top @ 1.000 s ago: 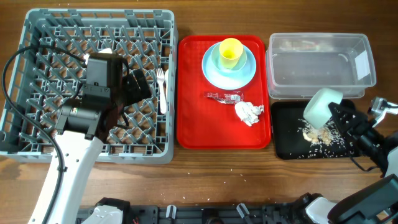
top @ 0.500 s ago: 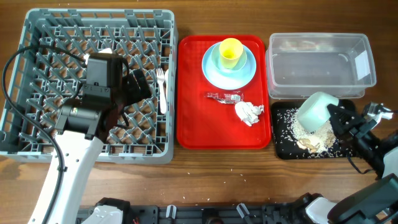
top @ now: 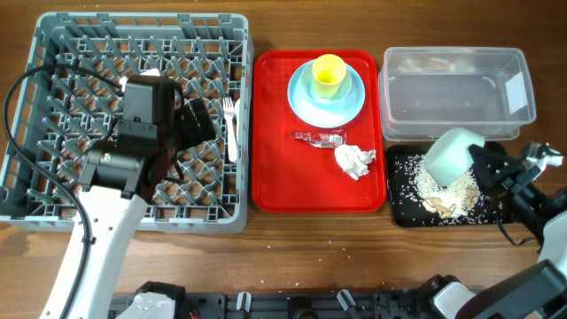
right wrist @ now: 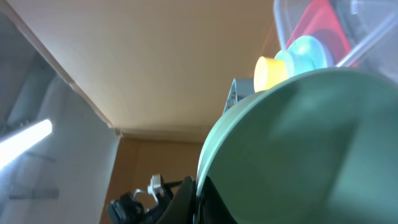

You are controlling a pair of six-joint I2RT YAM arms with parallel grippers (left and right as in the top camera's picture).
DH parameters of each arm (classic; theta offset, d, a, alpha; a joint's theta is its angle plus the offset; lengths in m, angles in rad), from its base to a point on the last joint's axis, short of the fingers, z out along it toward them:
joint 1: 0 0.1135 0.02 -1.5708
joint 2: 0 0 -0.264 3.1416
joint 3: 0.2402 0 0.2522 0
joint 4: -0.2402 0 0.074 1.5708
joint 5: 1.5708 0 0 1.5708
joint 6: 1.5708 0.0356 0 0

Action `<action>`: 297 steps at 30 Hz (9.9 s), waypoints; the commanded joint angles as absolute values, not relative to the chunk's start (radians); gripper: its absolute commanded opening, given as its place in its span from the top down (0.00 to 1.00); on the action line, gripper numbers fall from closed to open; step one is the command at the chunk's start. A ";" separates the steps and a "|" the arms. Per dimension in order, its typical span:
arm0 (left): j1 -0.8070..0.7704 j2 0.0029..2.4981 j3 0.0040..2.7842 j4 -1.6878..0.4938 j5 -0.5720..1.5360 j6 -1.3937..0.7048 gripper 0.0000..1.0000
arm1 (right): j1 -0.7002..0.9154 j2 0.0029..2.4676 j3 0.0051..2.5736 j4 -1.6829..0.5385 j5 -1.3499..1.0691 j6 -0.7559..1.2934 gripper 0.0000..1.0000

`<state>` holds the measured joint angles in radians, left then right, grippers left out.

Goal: Sort waste into correct bins and load items into the dishwasher rack
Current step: 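Carry the green bowl over the black tray and tip out the rice, then return the emptied green bowl with the right gripper onto the red tray, then lower the right gripper onto the crumpled white tissue and grasp it, then carry the tissue with the right gripper into the clear plastic bin, release, then push the green bowl leftward across the red tray with the right gripper, then grasp the red snack wrapper beside the blue plate with the right gripper, then carry the red wrapper into the clear plastic bin and release it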

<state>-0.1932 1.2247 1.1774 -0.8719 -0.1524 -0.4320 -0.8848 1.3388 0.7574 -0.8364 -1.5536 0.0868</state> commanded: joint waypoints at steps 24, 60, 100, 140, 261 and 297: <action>-0.187 1.225 1.179 -0.870 -0.150 -0.435 0.00 | 0.981 1.524 1.073 -0.541 0.204 0.370 0.96; -0.187 1.225 1.179 -0.870 -0.150 -0.435 0.00 | 0.406 1.513 1.032 -0.640 -0.012 0.235 0.18; -0.187 1.225 1.179 -0.870 -0.150 -0.435 0.00 | 0.339 1.680 1.002 -0.606 -0.067 0.186 0.17; -0.187 1.225 1.179 -0.870 -0.150 -0.434 0.00 | -0.183 1.372 1.462 -0.803 0.012 0.209 0.00; -0.187 1.225 1.179 -0.870 -0.150 -0.435 0.00 | 0.350 1.817 1.136 -0.521 -0.196 -0.273 0.41; -0.187 1.225 1.179 -0.870 -0.150 -0.434 0.00 | 0.270 1.476 1.229 -0.740 0.180 0.149 0.96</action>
<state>-0.1932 1.2247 1.1774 -0.8719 -0.1524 -0.4320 0.3260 1.5692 1.1984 -0.7712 -0.0914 -0.0170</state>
